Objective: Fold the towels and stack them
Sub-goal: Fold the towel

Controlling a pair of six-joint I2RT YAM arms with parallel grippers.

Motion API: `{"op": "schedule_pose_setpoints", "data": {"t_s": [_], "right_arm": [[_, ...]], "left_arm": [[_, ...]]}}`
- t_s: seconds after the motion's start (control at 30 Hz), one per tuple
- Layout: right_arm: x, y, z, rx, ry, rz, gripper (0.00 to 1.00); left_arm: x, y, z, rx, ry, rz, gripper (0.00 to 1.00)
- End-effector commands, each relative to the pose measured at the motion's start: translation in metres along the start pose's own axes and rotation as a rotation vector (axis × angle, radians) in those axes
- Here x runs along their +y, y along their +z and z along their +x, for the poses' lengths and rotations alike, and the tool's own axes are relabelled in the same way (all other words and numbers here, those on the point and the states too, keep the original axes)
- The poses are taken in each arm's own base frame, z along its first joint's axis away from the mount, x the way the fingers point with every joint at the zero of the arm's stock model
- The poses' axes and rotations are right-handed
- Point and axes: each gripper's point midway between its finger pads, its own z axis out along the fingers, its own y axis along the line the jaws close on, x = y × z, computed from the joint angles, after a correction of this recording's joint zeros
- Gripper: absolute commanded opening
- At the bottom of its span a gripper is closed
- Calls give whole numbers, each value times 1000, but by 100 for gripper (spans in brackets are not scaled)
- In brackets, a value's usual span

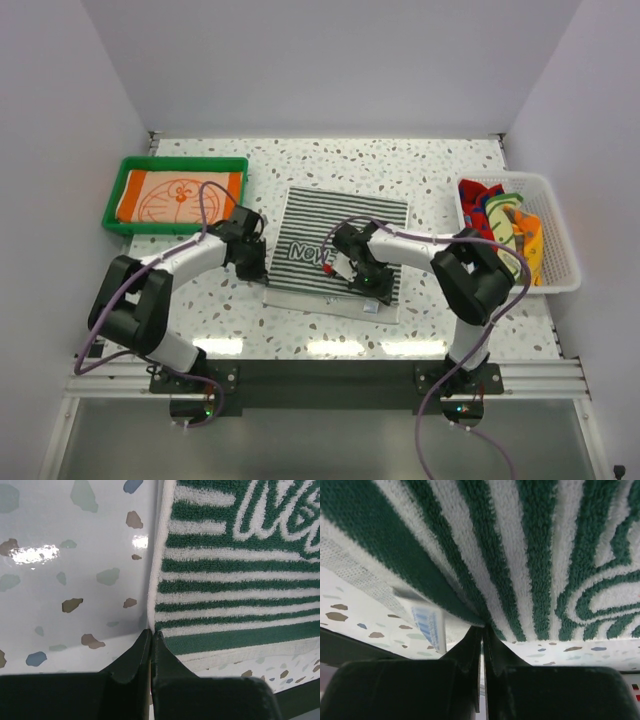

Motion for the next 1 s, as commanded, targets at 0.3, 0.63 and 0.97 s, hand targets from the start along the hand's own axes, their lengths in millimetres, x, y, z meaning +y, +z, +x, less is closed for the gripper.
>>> {"op": "schedule_pose_setpoints", "data": {"t_s": [0.3, 0.63, 0.97], "right_arm": [[-49, 28, -14, 8, 21, 97, 0], [-104, 3, -48, -90, 80, 179, 0], [-114, -46, -36, -143, 112, 288, 0]], "left_arm": [[13, 26, -45, -84, -42, -90, 0], [5, 31, -118, -167, -58, -51, 0], [-11, -7, -128, -232, -60, 3, 0]]}}
